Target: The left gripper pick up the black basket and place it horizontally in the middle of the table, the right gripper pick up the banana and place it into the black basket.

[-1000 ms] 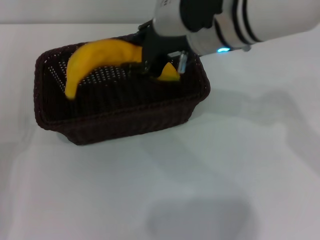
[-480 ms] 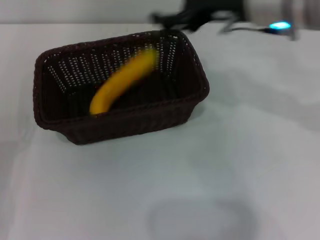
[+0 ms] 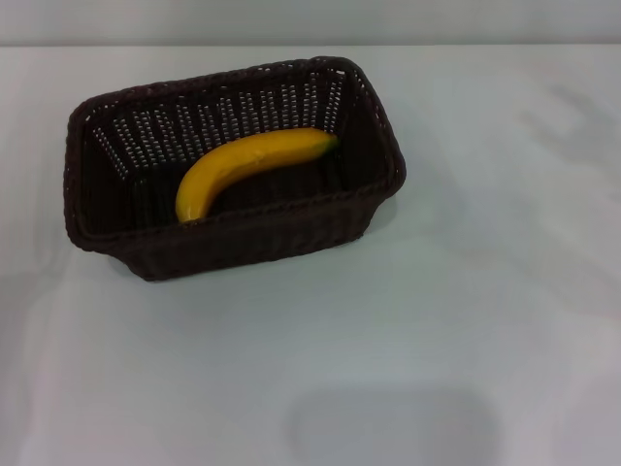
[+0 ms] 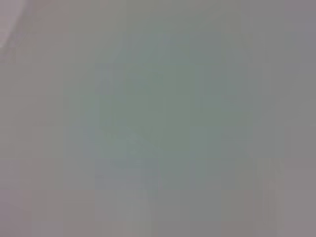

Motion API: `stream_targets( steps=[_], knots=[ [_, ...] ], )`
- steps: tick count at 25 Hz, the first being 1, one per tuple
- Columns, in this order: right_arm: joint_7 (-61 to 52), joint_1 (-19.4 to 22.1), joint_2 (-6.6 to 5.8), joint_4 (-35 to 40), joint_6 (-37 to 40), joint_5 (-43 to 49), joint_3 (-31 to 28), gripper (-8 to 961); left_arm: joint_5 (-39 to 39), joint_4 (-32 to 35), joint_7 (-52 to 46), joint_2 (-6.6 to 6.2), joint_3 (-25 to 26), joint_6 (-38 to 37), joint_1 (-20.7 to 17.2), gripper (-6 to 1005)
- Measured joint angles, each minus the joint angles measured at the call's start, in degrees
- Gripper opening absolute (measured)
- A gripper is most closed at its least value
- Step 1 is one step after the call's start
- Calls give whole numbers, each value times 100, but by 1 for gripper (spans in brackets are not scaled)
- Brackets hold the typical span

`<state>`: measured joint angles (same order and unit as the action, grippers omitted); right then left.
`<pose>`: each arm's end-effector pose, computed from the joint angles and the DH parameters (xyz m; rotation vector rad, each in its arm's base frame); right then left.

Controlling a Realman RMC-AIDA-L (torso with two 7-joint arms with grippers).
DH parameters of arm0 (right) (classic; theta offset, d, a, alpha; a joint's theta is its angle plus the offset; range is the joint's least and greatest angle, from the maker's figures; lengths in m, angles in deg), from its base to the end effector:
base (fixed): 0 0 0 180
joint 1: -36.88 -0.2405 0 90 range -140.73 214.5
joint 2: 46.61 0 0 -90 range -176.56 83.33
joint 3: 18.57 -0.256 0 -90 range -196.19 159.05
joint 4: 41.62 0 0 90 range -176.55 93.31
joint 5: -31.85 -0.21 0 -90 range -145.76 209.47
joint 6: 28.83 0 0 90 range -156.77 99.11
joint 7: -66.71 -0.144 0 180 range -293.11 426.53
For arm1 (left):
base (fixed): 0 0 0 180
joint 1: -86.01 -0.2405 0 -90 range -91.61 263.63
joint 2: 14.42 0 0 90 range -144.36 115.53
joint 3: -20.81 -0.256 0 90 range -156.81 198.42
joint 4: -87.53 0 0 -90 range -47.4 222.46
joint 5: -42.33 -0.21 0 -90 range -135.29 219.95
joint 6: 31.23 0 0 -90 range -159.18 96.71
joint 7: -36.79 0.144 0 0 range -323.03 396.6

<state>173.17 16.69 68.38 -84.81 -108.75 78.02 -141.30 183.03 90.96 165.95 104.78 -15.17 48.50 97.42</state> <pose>0.2356 0.3540 0.1243 -1.8633 0.4282 1.4727 -0.4086 0.2306 0.0453 -1.1297 -0.9949 -1.1047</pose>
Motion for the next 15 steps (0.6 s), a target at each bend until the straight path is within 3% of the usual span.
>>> stream_targets(
  steps=[3,8,15],
  knots=[
    [986,36,4,869,-290,-267,-524,802,22,-46,415,18,22,205,8,882],
    [3238,250,2,1705,466,-317,-779,802,37,-251,1279,40,30,697,22,882],
    [4010,298,9,2417,961,-404,-795,802,101,-616,1640,50,38,1016,84,882]
  ],
)
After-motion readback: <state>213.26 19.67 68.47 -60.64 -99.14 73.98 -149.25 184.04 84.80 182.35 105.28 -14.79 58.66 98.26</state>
